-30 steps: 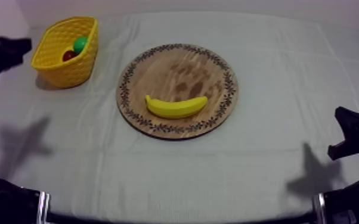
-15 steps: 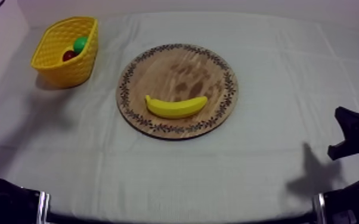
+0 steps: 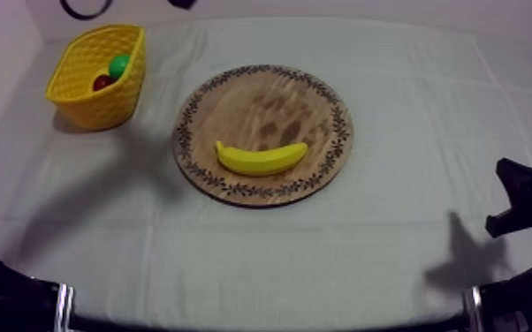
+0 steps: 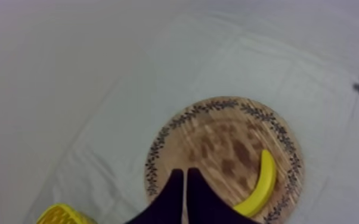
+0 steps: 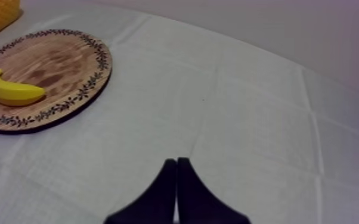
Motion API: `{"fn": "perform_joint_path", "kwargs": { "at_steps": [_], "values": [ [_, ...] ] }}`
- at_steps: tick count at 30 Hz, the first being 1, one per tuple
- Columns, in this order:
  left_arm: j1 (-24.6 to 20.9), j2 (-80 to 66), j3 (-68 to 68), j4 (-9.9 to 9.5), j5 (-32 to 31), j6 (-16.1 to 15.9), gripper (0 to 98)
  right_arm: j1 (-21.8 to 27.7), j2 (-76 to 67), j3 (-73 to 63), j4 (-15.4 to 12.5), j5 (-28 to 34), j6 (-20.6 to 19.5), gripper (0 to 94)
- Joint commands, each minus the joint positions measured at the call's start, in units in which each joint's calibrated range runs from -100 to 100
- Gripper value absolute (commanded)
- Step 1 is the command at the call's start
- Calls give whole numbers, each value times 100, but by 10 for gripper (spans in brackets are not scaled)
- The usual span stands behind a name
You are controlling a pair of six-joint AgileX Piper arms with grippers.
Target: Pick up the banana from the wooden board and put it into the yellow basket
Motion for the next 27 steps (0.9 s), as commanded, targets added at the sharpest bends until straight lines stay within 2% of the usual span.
{"fn": "perform_joint_path", "kwargs": {
  "at_steps": [1,5,12,24,27],
  "values": [
    [107,205,-18,-7,113,-21,0,0,0,-3,1,1,-2,3],
    [262,553,-45,-28,229,-77,0,0,0,-3,1,1,2,3],
    [486,1260,-152,-207,350,-125,0,0,0,-3,1,1,3,3],
    [525,1956,-55,-298,420,-295,0,0,0,-3,1,1,-2,3],
    [535,1996,-80,-316,499,-293,55,0,0,-3,1,1,-2,3]
  ]
}}
